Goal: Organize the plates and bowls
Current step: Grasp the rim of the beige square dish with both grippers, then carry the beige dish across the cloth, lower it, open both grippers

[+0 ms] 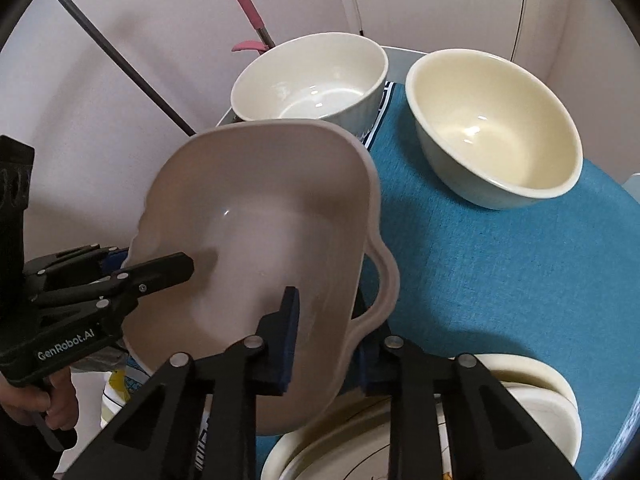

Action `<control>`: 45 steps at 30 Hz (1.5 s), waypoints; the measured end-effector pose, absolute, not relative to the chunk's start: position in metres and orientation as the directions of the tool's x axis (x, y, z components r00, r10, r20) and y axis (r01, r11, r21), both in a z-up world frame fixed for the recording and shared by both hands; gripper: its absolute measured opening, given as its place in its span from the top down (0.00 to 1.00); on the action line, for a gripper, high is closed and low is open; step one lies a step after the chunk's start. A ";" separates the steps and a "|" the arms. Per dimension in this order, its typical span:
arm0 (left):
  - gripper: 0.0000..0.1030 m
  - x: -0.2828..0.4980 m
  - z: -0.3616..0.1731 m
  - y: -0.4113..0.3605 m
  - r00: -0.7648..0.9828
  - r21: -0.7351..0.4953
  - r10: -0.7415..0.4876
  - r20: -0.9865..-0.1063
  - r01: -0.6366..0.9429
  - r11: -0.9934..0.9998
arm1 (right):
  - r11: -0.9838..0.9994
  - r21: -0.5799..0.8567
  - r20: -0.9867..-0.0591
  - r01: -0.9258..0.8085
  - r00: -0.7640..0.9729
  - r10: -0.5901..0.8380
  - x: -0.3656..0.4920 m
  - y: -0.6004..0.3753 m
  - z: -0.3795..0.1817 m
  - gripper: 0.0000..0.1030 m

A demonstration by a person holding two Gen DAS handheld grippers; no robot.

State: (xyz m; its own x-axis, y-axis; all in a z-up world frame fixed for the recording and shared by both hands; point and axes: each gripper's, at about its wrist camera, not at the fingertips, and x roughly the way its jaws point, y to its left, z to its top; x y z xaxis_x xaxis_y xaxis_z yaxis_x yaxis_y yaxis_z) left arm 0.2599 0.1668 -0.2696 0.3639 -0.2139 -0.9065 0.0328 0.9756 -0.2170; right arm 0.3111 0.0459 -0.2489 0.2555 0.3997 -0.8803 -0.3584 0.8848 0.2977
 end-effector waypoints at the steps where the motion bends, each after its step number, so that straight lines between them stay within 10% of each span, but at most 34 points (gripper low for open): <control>1: 0.77 0.259 -0.266 0.163 0.372 -0.203 -0.204 -0.905 0.044 0.978 | 0.886 0.298 -0.879 -0.355 0.260 0.400 0.309 0.044 -0.247 0.79; 22: 0.77 0.228 -0.164 -0.043 0.505 -0.134 -0.253 -0.825 0.259 0.957 | 0.934 0.287 -0.778 -0.213 0.518 0.357 0.219 -0.157 -0.151 0.79; 45: 0.77 0.200 -0.283 -0.263 0.343 -0.184 -0.310 -0.887 0.354 0.917 | 0.955 0.294 -0.836 -0.026 0.479 0.270 0.176 -0.360 -0.258 0.79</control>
